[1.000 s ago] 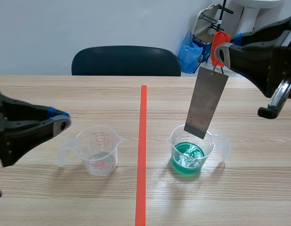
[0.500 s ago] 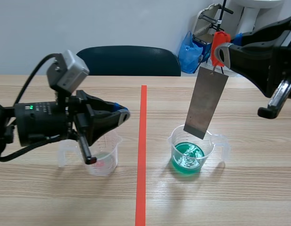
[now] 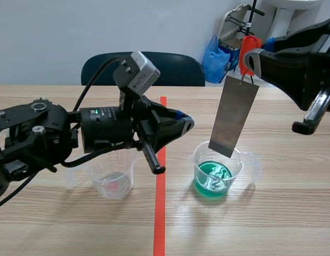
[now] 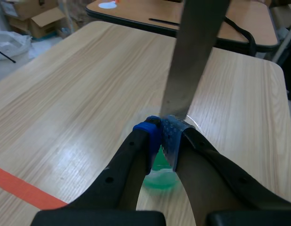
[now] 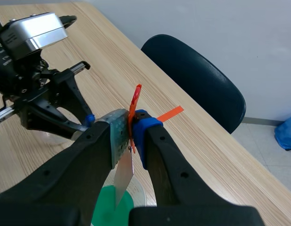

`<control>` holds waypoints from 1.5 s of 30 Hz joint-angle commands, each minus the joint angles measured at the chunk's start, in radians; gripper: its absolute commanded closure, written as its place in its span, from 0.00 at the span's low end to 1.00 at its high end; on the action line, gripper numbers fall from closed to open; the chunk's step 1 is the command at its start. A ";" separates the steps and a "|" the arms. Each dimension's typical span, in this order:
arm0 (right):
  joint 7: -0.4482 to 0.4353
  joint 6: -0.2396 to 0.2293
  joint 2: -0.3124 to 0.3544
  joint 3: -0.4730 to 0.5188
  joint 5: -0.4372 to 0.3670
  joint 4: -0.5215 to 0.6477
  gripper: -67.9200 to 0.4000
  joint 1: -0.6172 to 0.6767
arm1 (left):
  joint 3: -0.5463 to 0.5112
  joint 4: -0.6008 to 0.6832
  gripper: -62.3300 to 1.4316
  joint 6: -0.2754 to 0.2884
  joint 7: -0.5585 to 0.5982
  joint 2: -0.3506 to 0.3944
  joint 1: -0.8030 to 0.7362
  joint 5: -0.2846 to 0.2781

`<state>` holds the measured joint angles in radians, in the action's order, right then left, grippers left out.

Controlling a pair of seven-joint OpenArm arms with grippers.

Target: Do the redox reaction experiment

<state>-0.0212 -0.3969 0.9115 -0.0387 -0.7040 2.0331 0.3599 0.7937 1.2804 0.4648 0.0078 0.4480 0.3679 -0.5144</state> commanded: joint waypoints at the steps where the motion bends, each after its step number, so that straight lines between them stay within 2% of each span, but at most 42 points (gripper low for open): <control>1: -0.018 0.004 0.013 0.005 -0.007 0.001 0.99 -0.019 | 0.004 0.002 0.92 0.001 0.013 -0.010 0.015 -0.011; 12: -0.015 0.004 0.013 0.005 -0.007 0.001 0.99 -0.019 | 0.005 -0.006 0.92 0.002 -0.002 -0.034 0.021 -0.022; 34: -0.016 0.004 0.013 0.005 -0.007 0.001 0.99 -0.019 | 0.005 -0.006 0.92 0.002 -0.008 -0.030 0.023 -0.022; 40: -0.019 0.004 0.013 0.005 -0.007 0.001 0.99 -0.019 | -0.028 -0.003 0.92 0.001 0.031 0.073 -0.017 -0.022; 42: -0.019 0.004 0.013 0.005 -0.007 0.001 0.99 -0.019 | -0.071 0.001 0.92 0.002 0.045 0.127 -0.056 -0.025; 45: -0.019 0.004 0.013 0.005 -0.007 0.001 0.99 -0.019 | -0.167 0.036 0.92 0.008 0.065 0.225 -0.154 -0.066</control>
<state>-0.0212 -0.3977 0.9119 -0.0387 -0.7040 2.0331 0.3599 0.6582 1.2751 0.4656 0.0460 0.6411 0.2420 -0.5655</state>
